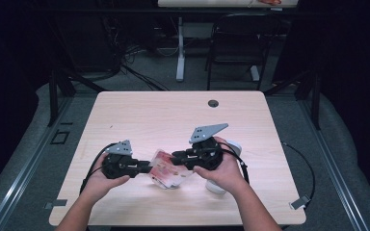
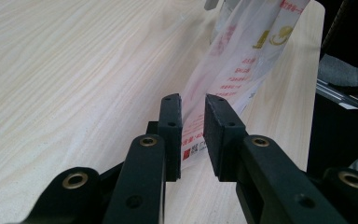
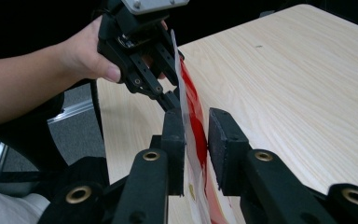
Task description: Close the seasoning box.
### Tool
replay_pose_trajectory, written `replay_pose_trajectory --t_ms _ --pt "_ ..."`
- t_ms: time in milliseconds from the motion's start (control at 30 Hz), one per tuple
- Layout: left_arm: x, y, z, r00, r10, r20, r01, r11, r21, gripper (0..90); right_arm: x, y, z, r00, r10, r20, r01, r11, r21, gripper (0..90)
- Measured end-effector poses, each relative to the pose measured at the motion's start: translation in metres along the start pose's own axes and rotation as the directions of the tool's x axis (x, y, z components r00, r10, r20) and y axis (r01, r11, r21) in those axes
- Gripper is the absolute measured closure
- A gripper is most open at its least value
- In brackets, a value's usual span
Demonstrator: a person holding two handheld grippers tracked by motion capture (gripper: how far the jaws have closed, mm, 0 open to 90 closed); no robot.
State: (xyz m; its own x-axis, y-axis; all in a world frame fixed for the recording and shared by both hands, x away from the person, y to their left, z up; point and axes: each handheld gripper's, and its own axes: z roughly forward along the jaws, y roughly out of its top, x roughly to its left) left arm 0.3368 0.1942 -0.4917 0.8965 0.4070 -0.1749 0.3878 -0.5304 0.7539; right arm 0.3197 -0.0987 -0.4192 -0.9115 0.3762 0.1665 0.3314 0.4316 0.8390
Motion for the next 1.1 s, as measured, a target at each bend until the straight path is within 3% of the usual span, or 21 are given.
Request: replay_pose_trajectory --t_ms 533,867,933,1100 --pt "0.001 -0.002 -0.003 1.0 0.006 0.002 -0.006 1.0 -0.007 72.3 0.002 0.003 -0.003 1.0 0.007 -0.007 -0.007 0.999 -0.031 71.3" --pt "0.009 -0.008 -0.006 0.9993 -0.02 -0.032 0.021 0.9996 0.021 64.4 0.002 0.004 -0.006 0.9998 0.018 -0.012 -0.019 0.998 -0.057 70.1" --pt "0.013 -0.011 -0.008 0.9985 -0.043 -0.034 0.044 0.999 0.011 62.6 0.002 0.004 -0.009 0.9998 0.018 -0.007 -0.019 0.997 -0.071 69.7" --pt "0.018 -0.015 -0.009 0.9972 -0.054 -0.052 0.055 0.9983 0.021 59.6 0.001 0.002 -0.013 0.9995 0.029 0.015 -0.028 0.996 -0.09 67.6"
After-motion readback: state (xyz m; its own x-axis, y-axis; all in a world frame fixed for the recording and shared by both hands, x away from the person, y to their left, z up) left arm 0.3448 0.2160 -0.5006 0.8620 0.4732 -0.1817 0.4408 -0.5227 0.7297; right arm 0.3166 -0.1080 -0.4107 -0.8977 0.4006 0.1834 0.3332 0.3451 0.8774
